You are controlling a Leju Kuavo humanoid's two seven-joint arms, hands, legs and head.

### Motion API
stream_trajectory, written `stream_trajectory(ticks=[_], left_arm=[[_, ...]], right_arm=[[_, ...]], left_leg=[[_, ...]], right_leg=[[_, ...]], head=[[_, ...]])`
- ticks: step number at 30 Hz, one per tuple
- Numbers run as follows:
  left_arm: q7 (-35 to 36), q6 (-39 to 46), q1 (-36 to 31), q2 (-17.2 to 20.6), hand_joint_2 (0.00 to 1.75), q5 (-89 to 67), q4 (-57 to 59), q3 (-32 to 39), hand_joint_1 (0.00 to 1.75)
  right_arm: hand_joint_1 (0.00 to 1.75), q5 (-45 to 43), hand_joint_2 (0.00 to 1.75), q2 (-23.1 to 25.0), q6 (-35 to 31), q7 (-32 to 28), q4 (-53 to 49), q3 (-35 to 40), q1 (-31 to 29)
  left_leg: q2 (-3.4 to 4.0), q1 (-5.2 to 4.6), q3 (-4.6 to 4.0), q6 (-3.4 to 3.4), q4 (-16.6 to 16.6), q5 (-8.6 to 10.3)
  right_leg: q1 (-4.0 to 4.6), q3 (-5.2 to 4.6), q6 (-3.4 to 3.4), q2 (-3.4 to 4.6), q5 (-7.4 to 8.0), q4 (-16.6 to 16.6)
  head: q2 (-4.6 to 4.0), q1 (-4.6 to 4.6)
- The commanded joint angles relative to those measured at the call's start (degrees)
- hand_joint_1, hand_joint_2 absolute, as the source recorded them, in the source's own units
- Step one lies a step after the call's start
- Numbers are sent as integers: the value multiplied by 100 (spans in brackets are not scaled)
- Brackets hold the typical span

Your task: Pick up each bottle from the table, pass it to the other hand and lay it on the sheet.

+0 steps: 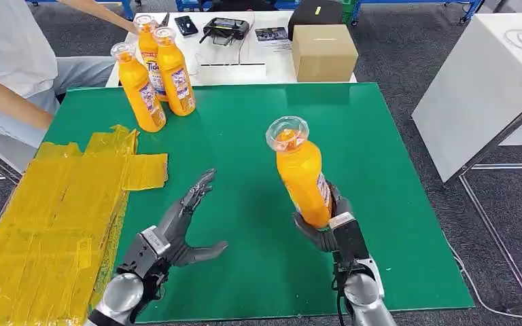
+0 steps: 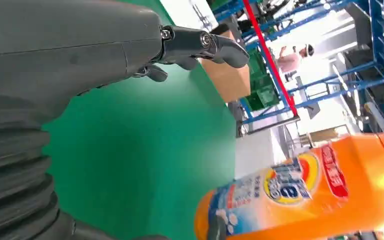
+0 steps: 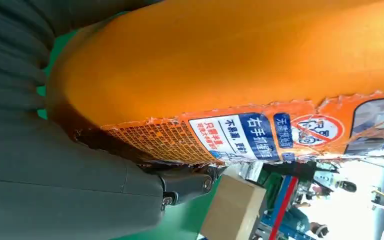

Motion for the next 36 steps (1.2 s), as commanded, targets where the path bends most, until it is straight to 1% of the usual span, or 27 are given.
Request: stream_trajectory(ticks=[1,5,6,7,8,9,13,15,17,20,27,32,36], left_arm=[[106,16,-400,98,175,227,438,-372,0],[141,-12,-576,71,175,425,528,-416,0],[141,-12,-591,68,175,427,523,-417,0],[145,-9,-628,77,175,453,521,-437,0],[149,-10,-649,81,175,472,514,-454,0],[151,-12,-659,84,175,479,511,-464,0],[169,-43,-721,83,175,525,501,-581,0],[188,-79,-760,78,175,587,524,-626,0],[206,-106,-824,72,175,631,573,-660,0],[218,-166,-881,61,175,778,595,-643,0],[226,-182,-890,58,175,812,599,-635,0],[288,-251,-967,1,175,1105,699,-534,0],[313,-280,-1005,-31,175,1276,711,-480,0]], right_arm=[[175,102,175,309,176,-16,1103,899,-635],[175,40,175,481,197,-76,1562,1501,-897],[175,41,175,498,192,-68,1570,1522,-896],[175,13,175,478,198,-52,1618,1629,-921],[175,4,175,458,213,-49,1659,1717,-945],[175,1,175,455,220,-52,1684,1753,-954],[175,9,175,452,245,-115,1784,1952,-1021],[175,96,175,468,224,-168,1802,2059,-1068],[175,168,175,516,223,-210,1810,2199,-1122],[175,412,175,542,34,-273,1822,2376,-1184],[175,446,175,539,15,-274,1827,2405,-1194],[175,670,175,492,-79,-267,1852,2673,-1230],[175,652,175,484,-109,-248,1891,2724,-1244]], left_leg=[[16,7,19,-6,-4,-7],[18,8,14,-6,-5,-3],[13,7,9,-5,-4,-1],[17,18,31,-12,-7,-8],[9,9,16,-6,-5,-2],[5,15,27,-9,-5,-6],[7,11,22,-5,-5,-6],[1,5,8,-3,-3,1],[-1,7,10,-5,-2,-1],[3,7,6,-6,-2,0],[-1,7,10,-5,-3,-1],[0,7,12,-4,-2,-3],[-5,9,7,-5,-1,0]], right_leg=[[7,17,-8,19,1,-7],[8,9,-8,19,4,-6],[7,6,-6,12,3,-5],[18,29,-16,19,1,-13],[9,13,-8,8,0,-7],[14,27,-12,6,-3,-12],[10,23,-7,8,-3,-10],[3,9,-4,1,-1,-3],[6,14,-7,1,-3,-4],[7,8,-7,4,0,-4],[6,11,-6,-1,-3,-4],[7,14,-7,1,-3,-5],[8,10,-7,-4,-2,-5]], head=[[0,0],[0,0],[0,0],[0,0],[0,0],[0,0],[0,2],[0,0],[0,2],[0,0],[0,0],[0,2],[0,2]])
